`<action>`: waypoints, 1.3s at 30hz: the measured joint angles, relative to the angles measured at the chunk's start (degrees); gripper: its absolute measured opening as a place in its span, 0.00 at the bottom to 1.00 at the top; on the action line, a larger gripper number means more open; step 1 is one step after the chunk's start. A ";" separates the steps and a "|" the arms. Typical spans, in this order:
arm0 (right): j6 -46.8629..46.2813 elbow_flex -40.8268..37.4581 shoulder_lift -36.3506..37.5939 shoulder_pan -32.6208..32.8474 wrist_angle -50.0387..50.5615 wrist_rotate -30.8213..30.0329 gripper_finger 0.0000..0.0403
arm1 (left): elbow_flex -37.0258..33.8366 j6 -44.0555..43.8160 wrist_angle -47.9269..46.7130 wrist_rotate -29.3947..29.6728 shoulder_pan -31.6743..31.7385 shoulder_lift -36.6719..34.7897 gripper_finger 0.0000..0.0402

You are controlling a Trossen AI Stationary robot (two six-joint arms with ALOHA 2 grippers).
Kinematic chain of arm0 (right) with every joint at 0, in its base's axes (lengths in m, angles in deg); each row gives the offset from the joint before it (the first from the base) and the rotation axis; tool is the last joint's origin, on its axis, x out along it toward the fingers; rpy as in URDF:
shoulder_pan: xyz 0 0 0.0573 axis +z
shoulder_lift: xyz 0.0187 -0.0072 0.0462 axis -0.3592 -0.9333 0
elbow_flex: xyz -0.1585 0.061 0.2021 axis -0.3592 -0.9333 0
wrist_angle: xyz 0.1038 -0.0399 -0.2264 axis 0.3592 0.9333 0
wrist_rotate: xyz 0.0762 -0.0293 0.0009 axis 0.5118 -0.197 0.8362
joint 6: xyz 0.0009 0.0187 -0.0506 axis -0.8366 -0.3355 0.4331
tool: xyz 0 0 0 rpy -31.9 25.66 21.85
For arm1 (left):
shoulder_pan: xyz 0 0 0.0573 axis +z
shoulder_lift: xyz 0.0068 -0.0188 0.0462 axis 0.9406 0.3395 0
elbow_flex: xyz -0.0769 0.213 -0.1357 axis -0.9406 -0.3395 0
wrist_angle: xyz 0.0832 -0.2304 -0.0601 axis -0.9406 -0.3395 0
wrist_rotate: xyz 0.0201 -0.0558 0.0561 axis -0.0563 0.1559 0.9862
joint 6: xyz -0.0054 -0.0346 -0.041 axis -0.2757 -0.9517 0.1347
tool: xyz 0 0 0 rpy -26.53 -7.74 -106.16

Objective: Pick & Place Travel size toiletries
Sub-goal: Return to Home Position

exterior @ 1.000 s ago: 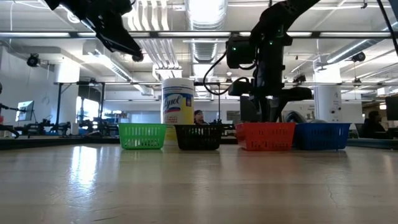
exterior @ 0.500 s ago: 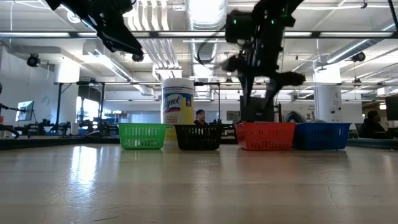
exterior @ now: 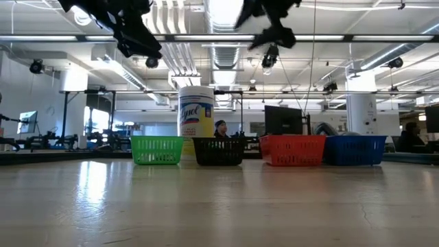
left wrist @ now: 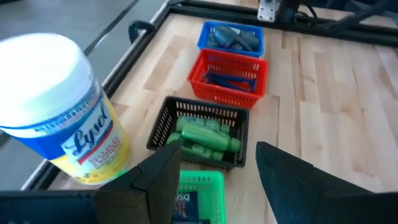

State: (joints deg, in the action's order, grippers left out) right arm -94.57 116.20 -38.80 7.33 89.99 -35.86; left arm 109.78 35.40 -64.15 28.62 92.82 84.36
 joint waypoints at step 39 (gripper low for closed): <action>4.02 -86.34 55.60 0.20 -91.91 11.31 0.86 | 1.50 -3.13 6.71 0.02 3.27 5.63 0.53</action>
State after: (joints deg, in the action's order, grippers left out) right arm -90.55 29.86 16.80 7.53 -1.93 -24.55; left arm 111.28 32.27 -57.44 28.64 96.09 89.98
